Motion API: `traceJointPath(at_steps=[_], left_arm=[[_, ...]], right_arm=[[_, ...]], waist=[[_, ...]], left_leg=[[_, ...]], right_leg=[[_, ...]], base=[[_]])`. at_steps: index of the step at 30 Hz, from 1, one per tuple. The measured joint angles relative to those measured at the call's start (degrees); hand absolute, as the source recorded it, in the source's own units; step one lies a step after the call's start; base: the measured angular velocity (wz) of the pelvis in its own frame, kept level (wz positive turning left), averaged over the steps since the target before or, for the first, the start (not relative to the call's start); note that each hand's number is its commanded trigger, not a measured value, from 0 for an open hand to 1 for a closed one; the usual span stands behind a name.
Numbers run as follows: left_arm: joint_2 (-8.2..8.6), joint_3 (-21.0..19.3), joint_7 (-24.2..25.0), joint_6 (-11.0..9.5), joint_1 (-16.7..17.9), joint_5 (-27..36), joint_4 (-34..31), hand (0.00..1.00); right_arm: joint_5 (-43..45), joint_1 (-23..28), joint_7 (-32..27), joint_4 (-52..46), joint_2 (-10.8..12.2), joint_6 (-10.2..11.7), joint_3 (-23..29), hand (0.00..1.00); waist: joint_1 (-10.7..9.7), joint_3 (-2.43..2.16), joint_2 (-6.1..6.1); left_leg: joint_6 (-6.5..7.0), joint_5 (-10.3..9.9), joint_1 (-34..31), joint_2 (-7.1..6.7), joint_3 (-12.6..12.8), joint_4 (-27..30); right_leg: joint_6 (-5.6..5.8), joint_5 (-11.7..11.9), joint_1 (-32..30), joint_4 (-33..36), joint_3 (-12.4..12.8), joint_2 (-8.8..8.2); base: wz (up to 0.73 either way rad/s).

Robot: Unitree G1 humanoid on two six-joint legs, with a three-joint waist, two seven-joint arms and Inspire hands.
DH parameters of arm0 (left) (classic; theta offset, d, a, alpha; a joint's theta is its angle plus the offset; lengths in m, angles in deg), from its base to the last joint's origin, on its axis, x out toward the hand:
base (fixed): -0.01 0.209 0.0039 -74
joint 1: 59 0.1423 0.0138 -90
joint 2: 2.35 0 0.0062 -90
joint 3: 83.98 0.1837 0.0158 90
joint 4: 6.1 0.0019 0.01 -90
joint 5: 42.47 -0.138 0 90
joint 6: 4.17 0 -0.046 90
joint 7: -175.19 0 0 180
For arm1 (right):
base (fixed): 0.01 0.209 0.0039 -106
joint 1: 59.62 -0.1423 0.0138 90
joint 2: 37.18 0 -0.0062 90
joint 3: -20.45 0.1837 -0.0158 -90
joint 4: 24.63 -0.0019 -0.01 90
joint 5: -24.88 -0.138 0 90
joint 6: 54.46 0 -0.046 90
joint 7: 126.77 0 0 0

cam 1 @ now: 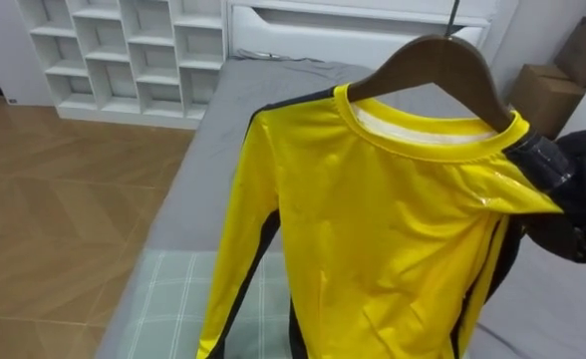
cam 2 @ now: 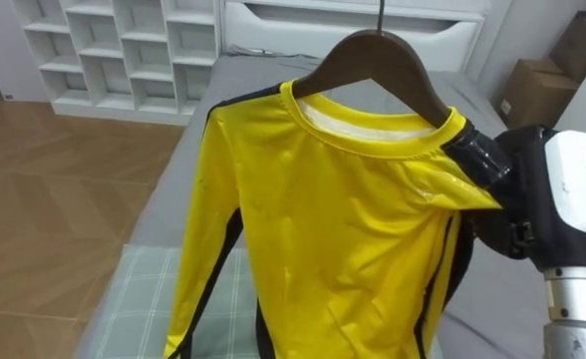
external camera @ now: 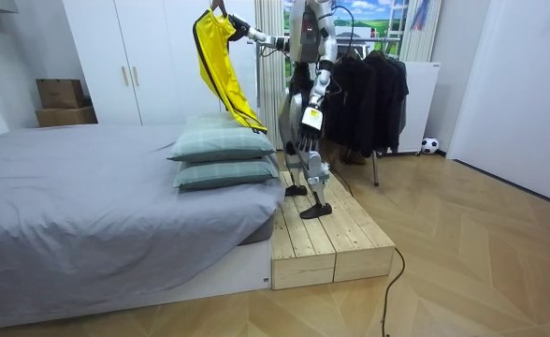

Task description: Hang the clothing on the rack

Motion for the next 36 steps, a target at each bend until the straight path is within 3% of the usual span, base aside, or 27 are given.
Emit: traceJointPath(at_steps=[10, 16, 22, 25, 29, 31, 32, 33, 34, 35, 36], left_arm=[[0.36, -0.1, 5.4, 0.1, -0.9, 2.4, 2.9, 0.0], [0.01, 0.0, 9.1, 0.2, -1.8, 2.4, 3.5, 0.0], [-0.22, 0.0, 11.9, 0.6, -3.0, 2.4, 3.8, 0.0], [-0.06, 0.2, 12.4, 0.9, -3.5, 2.4, 3.7, 0.0], [-0.06, 0.7, 12.4, 1.1, -4.7, 2.4, 3.7, 0.0], [0.34, 0.2, 12.3, 1.2, -5.1, 2.4, 3.8, 0.0], [0.36, 0.0, 12.2, 1.5, -5.2, 2.6, 3.9, 0.0], [0.25, 0.0, 12.1, 2.1, -5.3, 3.0, 4.2, 0.0], [0.22, 0.0, 11.9, 2.4, -5.1, 3.0, 4.5, 0.0], [0.3, 0.0, 11.4, 3.0, -5.1, 3.8, 5.7, 0.0], [0.44, 0.3, 11.0, 3.8, -5.4, 4.8, 6.9, 0.0]], right_arm=[[0.0, 0.1, 0.0, 0.0, 0.2, 0.1, 0.0, 1.0], [0.0, 0.1, -2.3, 0.0, 0.2, 1.4, 0.0, 1.0], [-0.1, 0.2, -3.7, 0.4, 0.2, 2.1, -0.2, 1.0], [-0.4, 0.2, -3.7, 0.5, 0.2, 2.0, -0.1, 1.0], [-0.4, 0.0, -3.3, 0.5, 0.3, 1.4, -1.1, 1.0], [0.1, -0.8, -3.0, 0.4, 0.4, 1.2, -2.0, 1.0], [0.7, -1.6, -2.9, 0.4, 0.4, 1.3, -2.5, 1.0], [1.0, -2.3, -2.9, 0.4, 0.4, 1.2, -2.8, 1.0], [1.1, -2.7, -2.9, 0.4, 0.4, 1.0, -3.1, 1.0], [1.0, -3.7, -2.9, 0.5, 0.5, 0.3, -4.4, 1.0], [1.0, -4.3, -2.9, 0.6, 1.0, -0.1, -5.1, 1.0]], waist=[[-0.2, 0.13, 0.47], [-0.2, 0.21, -0.22], [-0.3, 0.72, -0.68], [-1.0, 0.73, -0.71], [-0.7, 0.69, -0.27], [0.2, 0.59, 0.02], [0.5, 0.58, 0.24], [1.5, 0.71, 0.45], [1.7, 0.77, 0.54], [2.6, 0.94, 0.8], [2.6, 1.09, 1.12]], left_leg=[[0.0, 0.0, 0.1, 0.0, 0.1, -0.1], [0.02, 0.0, 0.3, -0.18, 0.5, 0.4], [0.15, -0.1, 0.3, -0.42, 4.9, 0.4], [0.3, -0.2, 0.4, -0.46, 6.7, 0.2], [0.16, -1.0, 1.3, 0.24, 11.9, 0.4], [0.02, -1.7, 1.5, 0.45, 15.9, 0.7], [-0.06, -2.0, 1.7, 0.66, 18.9, 0.9], [-0.25, -2.7, 1.9, 0.96, 22.0, 1.6], [-0.34, -3.0, 1.9, 1.04, 23.4, 1.9], [-0.22, -3.5, 2.3, 1.25, 25.9, 2.3], [-0.32, -4.2, 2.5, 1.36, 28.4, 2.3]], right_leg=[[0.0, 0.0, 0.0, 0.2, 0.0, -0.02], [-0.01, -0.4, -0.4, 1.1, 0.3, -0.35], [-0.07, -0.4, -3.1, 2.4, 3.7, -0.03], [-0.05, -0.1, -4.1, 2.8, 5.3, 0.3], [-0.68, 1.9, -6.1, 3.3, 6.0, 1.31], [-1.25, 2.6, -8.1, 4.4, 3.9, 1.36], [-2.23, 3.4, -9.3, 4.6, 0.0, 1.04], [-3.84, 4.4, -10.1, 4.6, -6.0, 0.65], [-4.75, 4.9, -10.4, 4.4, -9.1, 0.35], [-6.37, 5.4, -10.6, 3.8, -14.9, -0.29], [-7.25, 5.9, -10.7, 3.3, -17.9, -0.36]], base=[[0.0], [-0.05], [-0.35], [-0.34], [-0.65], [-1.11], [-1.26], [-1.32], [-1.3], [-1.11], [-0.95]])
